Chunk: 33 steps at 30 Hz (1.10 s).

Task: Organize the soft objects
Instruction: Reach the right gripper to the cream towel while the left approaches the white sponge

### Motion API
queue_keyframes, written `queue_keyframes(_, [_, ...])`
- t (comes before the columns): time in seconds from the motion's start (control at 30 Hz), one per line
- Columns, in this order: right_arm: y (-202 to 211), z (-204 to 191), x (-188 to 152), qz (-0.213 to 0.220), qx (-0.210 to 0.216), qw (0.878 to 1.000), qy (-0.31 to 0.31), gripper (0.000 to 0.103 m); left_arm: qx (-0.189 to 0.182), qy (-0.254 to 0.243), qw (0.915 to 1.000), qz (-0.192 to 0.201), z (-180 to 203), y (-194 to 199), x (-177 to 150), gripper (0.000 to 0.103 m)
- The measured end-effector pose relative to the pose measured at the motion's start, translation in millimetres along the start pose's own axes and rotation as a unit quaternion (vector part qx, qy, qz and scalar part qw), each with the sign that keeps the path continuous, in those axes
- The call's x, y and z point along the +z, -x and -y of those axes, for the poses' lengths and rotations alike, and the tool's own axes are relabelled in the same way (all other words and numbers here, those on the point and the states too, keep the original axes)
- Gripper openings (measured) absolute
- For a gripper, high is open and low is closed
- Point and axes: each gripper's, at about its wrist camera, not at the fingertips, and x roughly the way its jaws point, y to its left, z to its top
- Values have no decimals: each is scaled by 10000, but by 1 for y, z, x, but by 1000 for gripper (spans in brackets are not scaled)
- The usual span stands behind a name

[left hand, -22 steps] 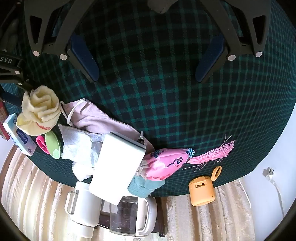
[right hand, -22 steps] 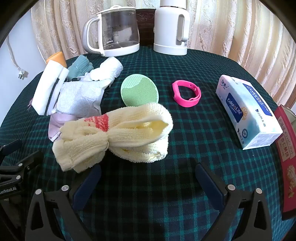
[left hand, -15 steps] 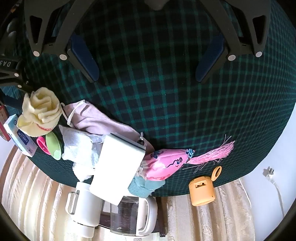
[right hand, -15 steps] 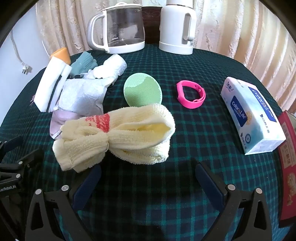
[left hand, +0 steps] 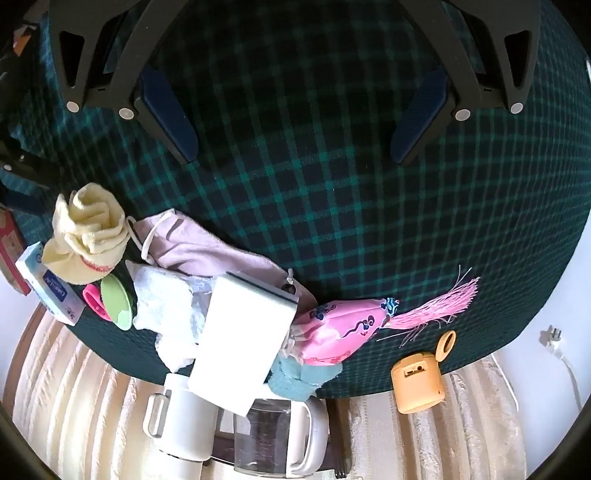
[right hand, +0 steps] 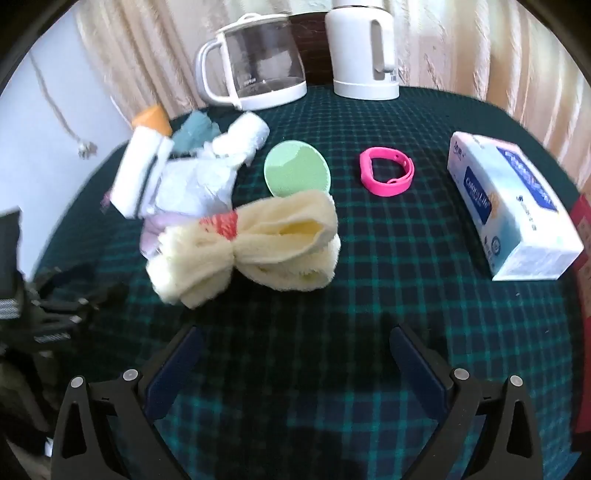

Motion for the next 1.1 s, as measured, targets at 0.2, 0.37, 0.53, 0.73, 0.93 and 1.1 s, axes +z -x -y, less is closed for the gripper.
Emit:
queue_keyframes(0.2, [9, -6, 15, 263, 182, 9993, -200, 103, -110, 348, 9986, 375, -12, 20, 15, 103])
queue_keyframes(0.37, [5, -17, 34, 366, 190, 9991, -45, 103, -92, 324, 9963, 787, -12, 39, 41, 103])
queue_keyframes(0.53, [-12, -24, 43, 171, 220, 9995, 177, 103, -37, 90, 9962, 862, 1, 31, 65, 103])
queue_keyframes(0.73, [-27, -35, 40, 39, -12, 9985, 543, 103, 151, -323, 9968, 718, 21, 6, 79, 103])
queue_keyframes(0.93, [-32, -38, 40, 94, -145, 9977, 660, 103, 193, -380, 9968, 672, 21, -4, 86, 88])
queue_keyframes(1.1, [-30, -34, 39, 176, -61, 9982, 575, 100, -69, -393, 9976, 565, 18, -4, 84, 57])
